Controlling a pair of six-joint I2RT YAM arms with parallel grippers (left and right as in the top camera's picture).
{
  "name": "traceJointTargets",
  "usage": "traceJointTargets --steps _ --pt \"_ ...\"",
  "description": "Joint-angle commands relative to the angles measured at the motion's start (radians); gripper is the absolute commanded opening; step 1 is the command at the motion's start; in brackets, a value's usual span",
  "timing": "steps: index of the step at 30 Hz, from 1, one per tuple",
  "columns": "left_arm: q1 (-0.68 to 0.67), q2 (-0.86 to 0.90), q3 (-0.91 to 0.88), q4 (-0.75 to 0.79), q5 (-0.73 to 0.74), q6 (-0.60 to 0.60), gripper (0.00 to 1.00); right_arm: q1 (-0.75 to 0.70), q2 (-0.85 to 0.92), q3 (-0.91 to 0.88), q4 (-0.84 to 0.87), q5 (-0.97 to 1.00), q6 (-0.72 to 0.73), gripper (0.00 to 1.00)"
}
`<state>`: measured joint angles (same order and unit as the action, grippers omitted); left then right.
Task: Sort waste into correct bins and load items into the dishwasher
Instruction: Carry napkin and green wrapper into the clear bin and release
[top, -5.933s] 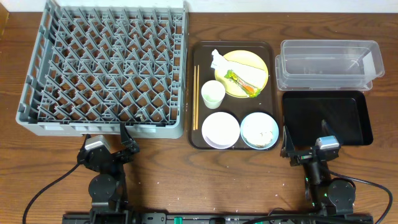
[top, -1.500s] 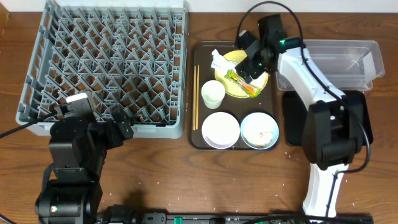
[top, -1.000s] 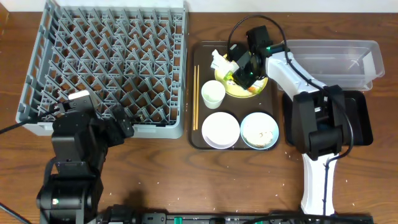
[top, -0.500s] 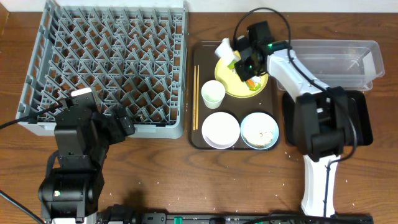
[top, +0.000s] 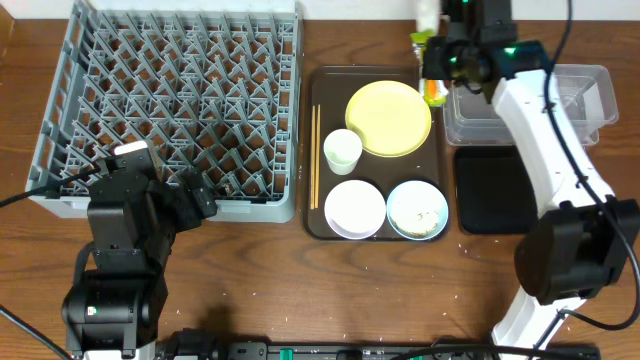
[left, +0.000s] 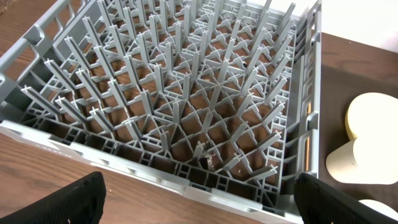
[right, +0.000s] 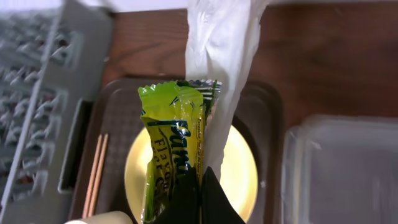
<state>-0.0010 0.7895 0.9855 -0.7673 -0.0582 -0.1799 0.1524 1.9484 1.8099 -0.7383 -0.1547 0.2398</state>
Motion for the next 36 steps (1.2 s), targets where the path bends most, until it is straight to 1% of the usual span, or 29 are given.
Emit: traceJointTargets --steps 1,4,6,10,11,16,22,26,27,28,29,31,32,33,34,36 --pt "0.005 0.000 0.019 -0.003 0.002 -0.001 0.98 -0.052 -0.002 0.002 -0.026 0.044 0.187 0.02" --pt "0.005 0.000 0.019 -0.003 0.003 -0.001 0.98 -0.095 -0.007 0.002 -0.049 0.082 0.274 0.01" --pt "0.005 0.000 0.019 -0.004 0.003 -0.001 0.98 -0.124 -0.007 0.002 -0.067 0.124 0.362 0.01" --pt "0.005 0.000 0.019 -0.007 0.003 -0.001 0.98 -0.190 -0.007 0.002 -0.130 0.247 0.634 0.02" --pt "0.005 0.000 0.019 -0.007 0.003 -0.001 0.98 -0.201 -0.007 0.002 -0.138 0.268 0.669 0.02" --pt "0.005 0.000 0.019 -0.007 0.003 -0.001 0.98 -0.242 -0.006 -0.003 -0.144 0.348 0.761 0.02" --pt "0.005 0.003 0.019 -0.007 0.003 -0.001 0.98 -0.252 0.003 -0.023 -0.133 0.439 0.902 0.02" --pt "0.005 0.014 0.019 -0.010 0.003 -0.001 0.98 -0.252 0.030 -0.025 -0.108 0.446 0.912 0.02" --pt "0.005 0.016 0.019 -0.012 0.003 -0.001 0.98 -0.252 0.035 -0.025 -0.105 0.446 0.912 0.04" --pt "0.005 0.019 0.019 -0.014 0.003 -0.001 0.98 -0.252 0.043 -0.025 -0.103 0.446 0.912 0.08" --pt "0.005 0.022 0.019 -0.014 0.003 -0.001 0.98 -0.252 0.048 -0.025 -0.102 0.446 0.911 0.15" --pt "0.005 0.027 0.019 -0.014 0.003 -0.001 0.98 -0.252 0.054 -0.025 -0.102 0.454 0.905 0.44" --pt "0.005 0.031 0.019 -0.014 0.003 -0.001 0.98 -0.252 0.055 -0.025 -0.098 0.459 0.890 0.55" --pt "0.005 0.034 0.019 -0.014 0.003 -0.001 0.98 -0.252 0.055 -0.025 -0.073 0.462 0.809 0.70" --pt "0.005 0.036 0.019 -0.014 0.003 -0.001 0.98 -0.252 0.054 -0.025 -0.057 0.461 0.761 0.74" --pt "0.005 0.039 0.019 -0.014 0.003 -0.001 0.98 -0.252 0.050 -0.024 -0.021 0.445 0.636 0.79"
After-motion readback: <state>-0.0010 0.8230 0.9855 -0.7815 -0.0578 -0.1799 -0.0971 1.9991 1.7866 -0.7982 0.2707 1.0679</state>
